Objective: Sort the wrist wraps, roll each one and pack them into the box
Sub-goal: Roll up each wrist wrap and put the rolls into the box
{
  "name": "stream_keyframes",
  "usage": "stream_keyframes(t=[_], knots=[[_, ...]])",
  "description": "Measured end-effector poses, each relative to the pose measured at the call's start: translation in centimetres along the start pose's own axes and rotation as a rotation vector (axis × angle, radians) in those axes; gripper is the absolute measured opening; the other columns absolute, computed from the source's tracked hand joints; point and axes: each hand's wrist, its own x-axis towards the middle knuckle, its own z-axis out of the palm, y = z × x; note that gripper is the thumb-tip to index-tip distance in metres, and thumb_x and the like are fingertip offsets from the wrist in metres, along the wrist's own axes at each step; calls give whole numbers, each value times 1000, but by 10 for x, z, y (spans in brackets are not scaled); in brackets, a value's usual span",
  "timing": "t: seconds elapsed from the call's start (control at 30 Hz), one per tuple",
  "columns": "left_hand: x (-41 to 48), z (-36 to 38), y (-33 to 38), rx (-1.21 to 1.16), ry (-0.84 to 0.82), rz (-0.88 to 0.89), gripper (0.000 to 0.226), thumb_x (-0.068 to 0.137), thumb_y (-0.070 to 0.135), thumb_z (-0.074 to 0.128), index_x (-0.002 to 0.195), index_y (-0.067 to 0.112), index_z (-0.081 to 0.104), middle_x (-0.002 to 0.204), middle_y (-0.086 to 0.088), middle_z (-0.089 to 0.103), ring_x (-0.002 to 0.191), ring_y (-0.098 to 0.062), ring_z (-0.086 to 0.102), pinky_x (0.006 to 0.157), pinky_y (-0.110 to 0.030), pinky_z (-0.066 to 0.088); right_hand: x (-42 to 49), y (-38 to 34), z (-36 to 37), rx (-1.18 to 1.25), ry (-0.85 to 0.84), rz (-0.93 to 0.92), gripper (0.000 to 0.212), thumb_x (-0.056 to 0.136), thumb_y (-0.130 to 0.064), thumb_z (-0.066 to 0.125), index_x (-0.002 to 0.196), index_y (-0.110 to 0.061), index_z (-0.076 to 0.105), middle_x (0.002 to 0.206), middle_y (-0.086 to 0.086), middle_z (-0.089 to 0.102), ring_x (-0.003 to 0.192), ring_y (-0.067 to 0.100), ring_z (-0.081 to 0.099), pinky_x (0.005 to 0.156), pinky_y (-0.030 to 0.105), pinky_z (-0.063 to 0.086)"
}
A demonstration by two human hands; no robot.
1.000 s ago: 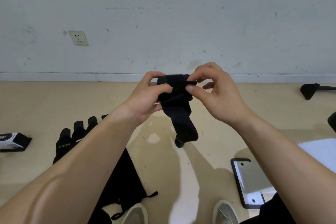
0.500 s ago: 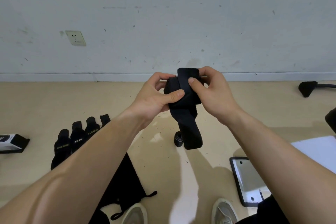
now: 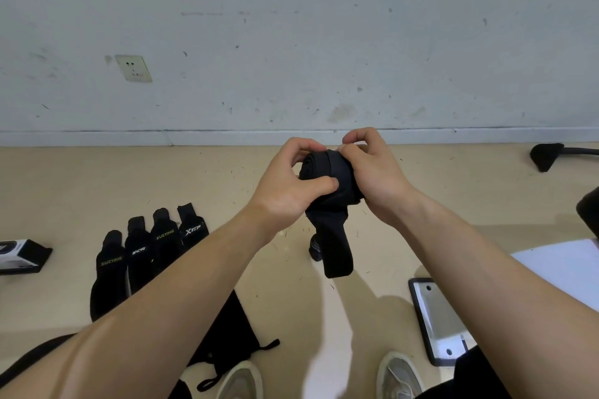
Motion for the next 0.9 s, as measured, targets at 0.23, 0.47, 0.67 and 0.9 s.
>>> stream_keyframes(t=[0.23,0.47,0.67,0.9], knots=[[3,6,-3,-33,70,-75,35,79,45,80,106,31,63,117,3,65,104,-16,69,91,-39,59,-4,4,9,42,9,-26,14,98,-8,53,99,-21,56,88,4,56,69,18,54,56,28,41],[13,-12,1,-167,207,-299,19,94,33,71,109,23,66,112,-3,70,97,-23,69,77,-42,63,-4,5,9,-13,-89,-19,21,106,-28,47,121,-26,62,112,-3,64,95,11,63,79,26,51],[14,-38,11,-324,249,-426,16,98,32,66,102,17,67,89,-4,64,85,-27,69,80,-48,65,-10,2,-12,-506,-227,-305,63,77,16,34,104,-36,58,119,-9,61,110,8,57,76,6,39],[14,-47,11,-442,278,-497,17,100,30,67,96,14,67,97,-7,65,85,-31,71,67,-46,65,-22,-2,-20,-571,-415,-366,43,83,-12,79,102,-46,58,121,-11,55,111,2,54,87,23,49]])
